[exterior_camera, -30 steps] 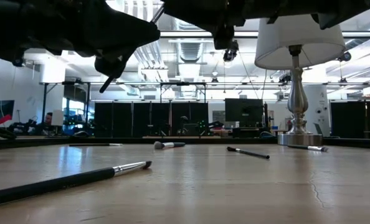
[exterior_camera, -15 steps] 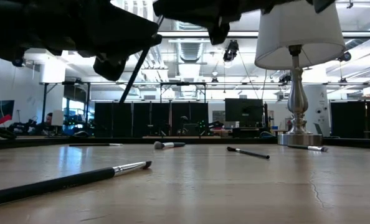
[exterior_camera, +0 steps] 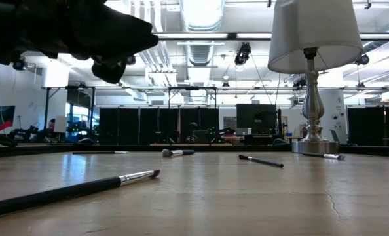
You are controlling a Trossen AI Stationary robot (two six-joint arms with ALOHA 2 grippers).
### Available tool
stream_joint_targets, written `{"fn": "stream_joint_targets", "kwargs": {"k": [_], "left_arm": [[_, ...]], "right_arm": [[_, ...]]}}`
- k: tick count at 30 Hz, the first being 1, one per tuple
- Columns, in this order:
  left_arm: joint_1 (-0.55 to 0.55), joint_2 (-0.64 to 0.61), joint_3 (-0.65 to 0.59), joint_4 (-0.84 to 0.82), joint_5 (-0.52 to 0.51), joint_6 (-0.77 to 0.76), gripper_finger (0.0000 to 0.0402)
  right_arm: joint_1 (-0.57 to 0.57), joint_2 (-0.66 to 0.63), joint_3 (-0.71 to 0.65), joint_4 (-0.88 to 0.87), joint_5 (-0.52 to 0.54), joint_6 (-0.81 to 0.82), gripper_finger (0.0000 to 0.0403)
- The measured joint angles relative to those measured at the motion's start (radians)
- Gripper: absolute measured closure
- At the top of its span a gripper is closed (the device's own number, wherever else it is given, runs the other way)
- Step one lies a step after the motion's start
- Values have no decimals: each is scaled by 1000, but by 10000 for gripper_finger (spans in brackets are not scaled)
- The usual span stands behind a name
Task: Put items in baskets/containers
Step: Put the eyeshadow brush into the transparent organizer
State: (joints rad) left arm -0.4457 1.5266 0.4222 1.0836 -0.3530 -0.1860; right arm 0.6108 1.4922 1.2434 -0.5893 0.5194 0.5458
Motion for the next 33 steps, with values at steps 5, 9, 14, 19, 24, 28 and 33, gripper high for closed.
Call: {"fn": "stream_joint_targets", "kwargs": {"k": [5,9,14,19,24,28,33], "left_arm": [[-1,-9,-7,-12,1,7,304],[-1,-10,-9,-28,3,10,303],[-1,-10,-9,-30,4,13,303],[-2,-10,-9,-29,4,26,303],[-2,-10,-9,-30,4,26,303],[-2,-10,-9,-30,4,26,303],[-2,-10,-10,-30,4,26,303]], "right_arm": [[146,-90,27,-328,39,334,391],[266,-138,28,-502,51,542,391],[370,-155,27,-716,24,797,391],[411,-160,26,-798,3,870,391],[413,-161,30,-803,-60,880,390],[413,-161,80,-812,-68,879,390],[413,-150,128,-878,-71,881,390]]}}
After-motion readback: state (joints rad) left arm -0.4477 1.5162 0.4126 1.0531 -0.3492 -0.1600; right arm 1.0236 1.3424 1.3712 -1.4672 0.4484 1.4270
